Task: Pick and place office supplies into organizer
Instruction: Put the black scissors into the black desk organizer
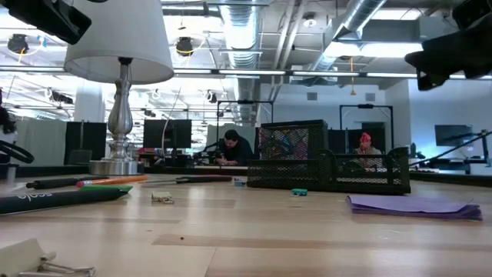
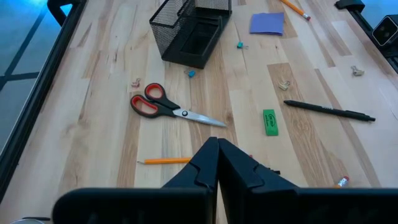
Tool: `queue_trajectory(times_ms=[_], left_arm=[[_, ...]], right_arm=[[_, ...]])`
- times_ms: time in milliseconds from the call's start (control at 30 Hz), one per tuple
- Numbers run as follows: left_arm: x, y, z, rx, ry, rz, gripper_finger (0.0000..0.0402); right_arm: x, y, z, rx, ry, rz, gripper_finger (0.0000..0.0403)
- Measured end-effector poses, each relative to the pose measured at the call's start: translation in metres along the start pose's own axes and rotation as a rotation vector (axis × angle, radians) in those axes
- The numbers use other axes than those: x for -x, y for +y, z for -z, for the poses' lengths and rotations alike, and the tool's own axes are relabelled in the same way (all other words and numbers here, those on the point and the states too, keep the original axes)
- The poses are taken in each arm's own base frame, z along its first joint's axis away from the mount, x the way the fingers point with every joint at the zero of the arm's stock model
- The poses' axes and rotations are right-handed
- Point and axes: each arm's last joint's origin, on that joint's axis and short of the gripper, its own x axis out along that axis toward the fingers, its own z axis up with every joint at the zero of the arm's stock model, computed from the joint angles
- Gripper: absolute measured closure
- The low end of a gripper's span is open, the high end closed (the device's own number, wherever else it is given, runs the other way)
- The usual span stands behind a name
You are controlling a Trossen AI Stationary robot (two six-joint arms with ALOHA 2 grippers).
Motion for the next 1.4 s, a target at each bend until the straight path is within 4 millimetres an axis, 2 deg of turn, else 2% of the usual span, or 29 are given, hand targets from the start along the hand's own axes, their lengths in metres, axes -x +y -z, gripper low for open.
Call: queue_trajectory(times_ms=[133,367,500,1233,1400], left_arm=[[0.000,0.000,0.000,0.000,0.000,0.000,0.0401],[0.000,0.000,0.000,0.000,0.000,0.000,0.0401],[0.000,0.000,0.000,0.000,0.000,0.000,0.0401],[0.000,0.000,0.000,0.000,0.000,0.000,0.0401],[0.000,0.001,-0.004,0.001,-0.040,-0.028,0.0401]], right_arm=[[-0.006,0.006,0.006,-0.081,0.024,-0.045,0.0243],[-0.015,0.011,0.003,0.000,-0.011,-0.054,0.0244],[-0.019,0.011,-0.001,0.016,-0.050,-0.037,0.0248],[-0.027,0.004,0.009,0.018,0.044,0.033,0.0259],[-0.028,0.004,0.006,0.027,0.009,0.032,0.0260]])
